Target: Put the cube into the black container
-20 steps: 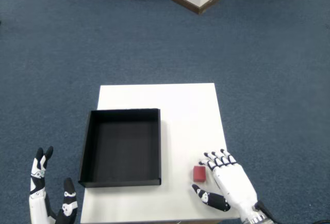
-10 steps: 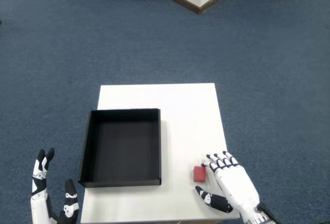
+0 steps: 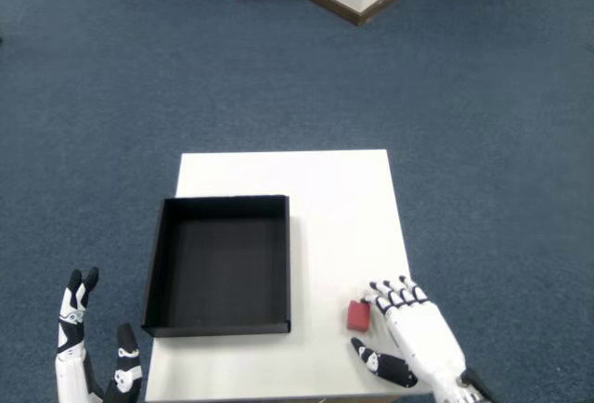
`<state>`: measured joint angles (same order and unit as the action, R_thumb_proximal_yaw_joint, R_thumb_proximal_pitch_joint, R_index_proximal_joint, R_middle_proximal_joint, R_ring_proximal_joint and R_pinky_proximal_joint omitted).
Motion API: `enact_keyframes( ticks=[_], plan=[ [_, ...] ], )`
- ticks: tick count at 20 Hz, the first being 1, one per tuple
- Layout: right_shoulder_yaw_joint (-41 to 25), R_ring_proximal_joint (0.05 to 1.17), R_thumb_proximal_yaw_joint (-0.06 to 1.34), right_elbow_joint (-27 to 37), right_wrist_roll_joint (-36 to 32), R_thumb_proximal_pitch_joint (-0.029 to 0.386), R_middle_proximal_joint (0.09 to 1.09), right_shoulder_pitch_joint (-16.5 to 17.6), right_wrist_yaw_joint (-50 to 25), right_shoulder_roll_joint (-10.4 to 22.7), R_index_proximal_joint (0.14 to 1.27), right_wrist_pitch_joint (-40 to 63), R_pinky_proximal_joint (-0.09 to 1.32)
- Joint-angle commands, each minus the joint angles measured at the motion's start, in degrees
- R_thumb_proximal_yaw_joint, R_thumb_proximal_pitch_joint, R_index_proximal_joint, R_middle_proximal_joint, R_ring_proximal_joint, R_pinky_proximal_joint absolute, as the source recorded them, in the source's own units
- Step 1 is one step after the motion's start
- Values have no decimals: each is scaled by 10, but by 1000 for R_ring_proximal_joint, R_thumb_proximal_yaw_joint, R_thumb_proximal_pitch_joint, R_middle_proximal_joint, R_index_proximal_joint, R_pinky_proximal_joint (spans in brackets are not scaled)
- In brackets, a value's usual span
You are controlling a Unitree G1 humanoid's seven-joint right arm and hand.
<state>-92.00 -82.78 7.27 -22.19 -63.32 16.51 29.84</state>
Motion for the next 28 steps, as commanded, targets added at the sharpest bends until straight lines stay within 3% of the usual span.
enact_keyframes(
  ticks=[1,7,9,11,12,13,14,16,28],
  plan=[
    [-1,240,629,-1,-1,105,225,-20,-33,5,458,-7,35],
    [-4,237,645,1,3,119,223,-22,-44,1,466,-6,31],
    [-4,235,656,1,2,127,225,-20,-41,0,539,-7,27],
    [-2,233,789,1,0,152,229,-16,-37,-1,775,-7,20],
    [0,232,975,1,-2,172,235,-14,-38,-1,966,-7,19],
    [2,233,1124,1,-4,176,242,-11,-39,-2,1087,-7,24],
    [3,235,1203,1,-6,181,250,-8,-40,-4,1122,-7,33],
    [5,238,1251,1,-8,192,260,-4,-39,-5,1081,-8,52],
    [17,213,1228,-2,-24,194,251,1,-1,-3,1031,-11,96]
  ],
)
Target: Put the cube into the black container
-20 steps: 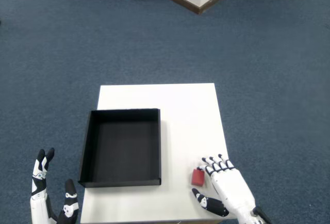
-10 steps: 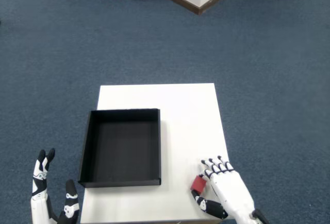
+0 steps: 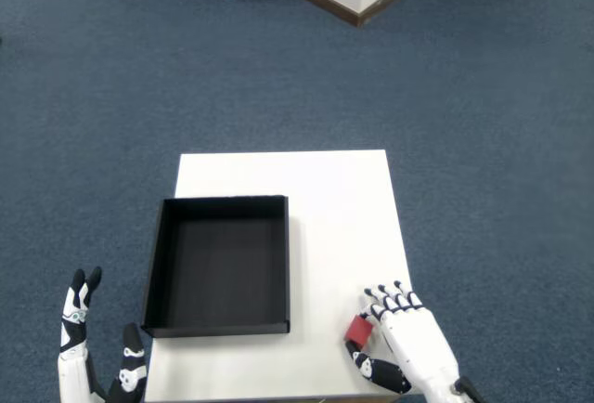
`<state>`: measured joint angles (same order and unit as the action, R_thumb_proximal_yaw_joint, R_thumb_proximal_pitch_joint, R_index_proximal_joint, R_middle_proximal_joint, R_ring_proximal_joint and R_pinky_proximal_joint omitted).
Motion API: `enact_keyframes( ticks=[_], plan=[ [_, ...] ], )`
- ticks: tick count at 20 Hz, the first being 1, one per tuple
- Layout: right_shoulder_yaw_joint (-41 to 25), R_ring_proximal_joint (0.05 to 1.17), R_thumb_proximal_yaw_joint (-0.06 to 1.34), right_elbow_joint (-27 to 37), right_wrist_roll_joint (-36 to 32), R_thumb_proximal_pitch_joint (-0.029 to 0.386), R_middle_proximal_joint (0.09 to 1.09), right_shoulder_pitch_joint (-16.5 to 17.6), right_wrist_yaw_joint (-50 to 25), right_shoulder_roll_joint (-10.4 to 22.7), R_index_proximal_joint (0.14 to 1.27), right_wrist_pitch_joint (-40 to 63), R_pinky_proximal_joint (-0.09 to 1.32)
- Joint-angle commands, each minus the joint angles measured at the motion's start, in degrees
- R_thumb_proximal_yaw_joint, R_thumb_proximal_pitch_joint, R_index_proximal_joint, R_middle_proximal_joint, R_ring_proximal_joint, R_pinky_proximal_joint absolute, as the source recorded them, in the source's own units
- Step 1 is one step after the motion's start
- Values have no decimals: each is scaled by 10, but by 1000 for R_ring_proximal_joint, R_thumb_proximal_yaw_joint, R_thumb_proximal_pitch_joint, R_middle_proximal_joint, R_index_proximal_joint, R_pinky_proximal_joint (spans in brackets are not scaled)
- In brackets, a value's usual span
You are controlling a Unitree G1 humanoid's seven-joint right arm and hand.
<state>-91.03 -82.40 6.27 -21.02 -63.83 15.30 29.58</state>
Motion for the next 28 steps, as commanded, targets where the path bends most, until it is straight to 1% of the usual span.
enact_keyframes(
  ticks=[1,5,7,11,12,14,16,17,18,19,20,21,23,25,28],
  plan=[
    [8,211,1227,-5,-14,194,249,-11,4,9,1028,-8,96],
    [8,200,1225,-2,-14,193,240,-16,-5,6,1015,-4,91],
    [4,196,1224,6,-6,193,238,-25,-43,5,1014,8,89],
    [-21,186,1224,28,32,190,231,-49,-162,4,1010,33,85],
    [-32,187,1224,43,52,189,233,-63,-217,4,1013,42,86],
    [-43,185,1223,69,74,190,232,-83,-270,5,1013,48,85],
    [-44,182,1223,113,92,191,228,-109,-295,16,1010,46,84],
    [-40,181,1223,148,101,191,227,-124,-298,27,1009,40,84],
    [-33,179,1224,198,114,191,225,-139,-300,42,1007,31,83],
    [-22,179,1225,262,129,190,225,-153,-300,63,1009,14,86],
    [-14,179,1225,318,140,190,226,-161,-299,81,1011,-6,87],
    [-2,178,1225,404,152,191,227,-169,-292,109,1010,-46,86],
    [12,179,1228,519,156,192,228,-176,-265,148,1008,-119,85],
    [25,182,1232,622,149,191,230,-182,-217,183,1008,-202,89],
    [35,187,1240,691,139,192,234,-192,-163,207,1008,-279,98]
  ],
)
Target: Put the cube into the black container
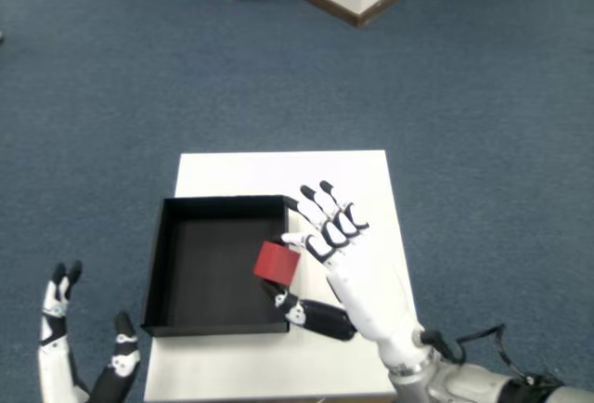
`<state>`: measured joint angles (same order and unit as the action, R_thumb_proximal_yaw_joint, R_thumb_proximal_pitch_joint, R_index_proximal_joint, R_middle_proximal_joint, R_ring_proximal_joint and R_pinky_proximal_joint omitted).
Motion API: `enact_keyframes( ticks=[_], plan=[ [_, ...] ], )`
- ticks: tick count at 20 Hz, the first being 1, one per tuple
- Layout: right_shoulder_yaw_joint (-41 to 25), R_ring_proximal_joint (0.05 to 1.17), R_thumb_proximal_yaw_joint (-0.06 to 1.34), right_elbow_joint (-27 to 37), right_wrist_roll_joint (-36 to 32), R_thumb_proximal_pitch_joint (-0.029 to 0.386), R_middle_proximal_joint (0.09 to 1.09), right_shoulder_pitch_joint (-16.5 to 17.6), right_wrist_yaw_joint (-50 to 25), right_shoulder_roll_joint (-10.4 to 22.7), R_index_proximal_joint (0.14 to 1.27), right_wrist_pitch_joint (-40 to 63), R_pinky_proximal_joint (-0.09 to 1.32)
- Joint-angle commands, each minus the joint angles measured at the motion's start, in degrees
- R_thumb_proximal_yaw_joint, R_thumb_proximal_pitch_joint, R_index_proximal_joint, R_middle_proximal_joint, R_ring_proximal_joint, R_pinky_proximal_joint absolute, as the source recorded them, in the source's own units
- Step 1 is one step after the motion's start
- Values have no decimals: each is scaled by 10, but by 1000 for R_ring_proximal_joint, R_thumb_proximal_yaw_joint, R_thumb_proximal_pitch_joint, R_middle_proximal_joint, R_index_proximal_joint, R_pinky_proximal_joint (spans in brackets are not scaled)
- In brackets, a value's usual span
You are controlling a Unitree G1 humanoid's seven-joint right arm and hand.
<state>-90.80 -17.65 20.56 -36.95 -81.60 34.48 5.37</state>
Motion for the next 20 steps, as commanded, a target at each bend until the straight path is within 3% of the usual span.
enact_keyframes(
  ticks=[1,3,11,20],
  plan=[
    [33,187,1241,57,-6,192,234,-32,25,20,1008,-53,98],
    [34,193,1243,77,-13,191,241,-33,56,16,1013,-91,108],
    [34,196,1251,19,-34,198,247,-59,129,-75,1005,-146,106],
    [36,224,1259,-202,-74,211,275,-92,191,-230,1002,-93,116]
  ],
)
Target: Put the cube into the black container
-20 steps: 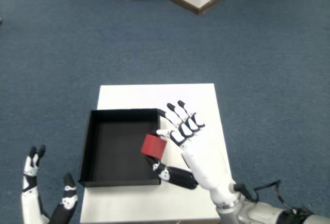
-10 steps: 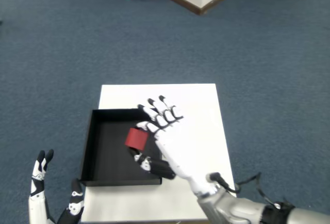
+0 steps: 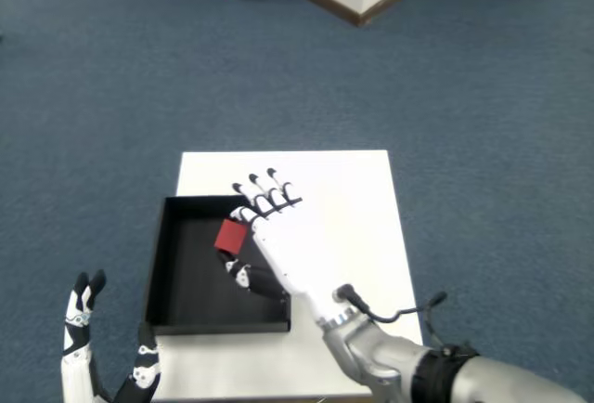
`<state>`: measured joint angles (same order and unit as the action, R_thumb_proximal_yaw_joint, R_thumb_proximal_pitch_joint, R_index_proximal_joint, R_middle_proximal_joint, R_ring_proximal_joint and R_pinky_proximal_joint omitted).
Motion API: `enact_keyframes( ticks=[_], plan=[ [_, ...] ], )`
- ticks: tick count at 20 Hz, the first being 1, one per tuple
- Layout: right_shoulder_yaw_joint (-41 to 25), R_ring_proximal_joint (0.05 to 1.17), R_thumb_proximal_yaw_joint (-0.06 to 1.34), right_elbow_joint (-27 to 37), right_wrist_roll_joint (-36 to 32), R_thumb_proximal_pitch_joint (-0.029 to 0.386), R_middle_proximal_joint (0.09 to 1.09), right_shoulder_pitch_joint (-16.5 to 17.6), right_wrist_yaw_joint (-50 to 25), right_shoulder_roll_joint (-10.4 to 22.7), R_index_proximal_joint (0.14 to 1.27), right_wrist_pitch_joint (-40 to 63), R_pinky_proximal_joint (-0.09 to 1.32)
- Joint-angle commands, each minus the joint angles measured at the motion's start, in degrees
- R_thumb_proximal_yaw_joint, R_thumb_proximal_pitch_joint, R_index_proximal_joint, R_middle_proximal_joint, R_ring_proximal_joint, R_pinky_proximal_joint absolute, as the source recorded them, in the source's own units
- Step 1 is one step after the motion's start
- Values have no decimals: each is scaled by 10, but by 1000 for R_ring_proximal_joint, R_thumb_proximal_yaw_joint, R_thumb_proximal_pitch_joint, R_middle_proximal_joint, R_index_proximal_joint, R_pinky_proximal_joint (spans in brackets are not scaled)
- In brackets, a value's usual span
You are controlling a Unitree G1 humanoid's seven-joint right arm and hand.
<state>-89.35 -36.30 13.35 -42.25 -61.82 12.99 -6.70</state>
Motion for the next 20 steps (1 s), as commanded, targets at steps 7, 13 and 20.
enact_keyframes(
  ticks=[7,13,20],
  plan=[
    [31,260,1260,-58,17,211,307,-58,29,-29,1005,73,141],
    [41,296,1264,-79,40,211,328,-58,92,-40,1012,88,172],
    [45,301,1259,-106,56,210,337,-35,127,-45,1017,90,180]
  ],
)
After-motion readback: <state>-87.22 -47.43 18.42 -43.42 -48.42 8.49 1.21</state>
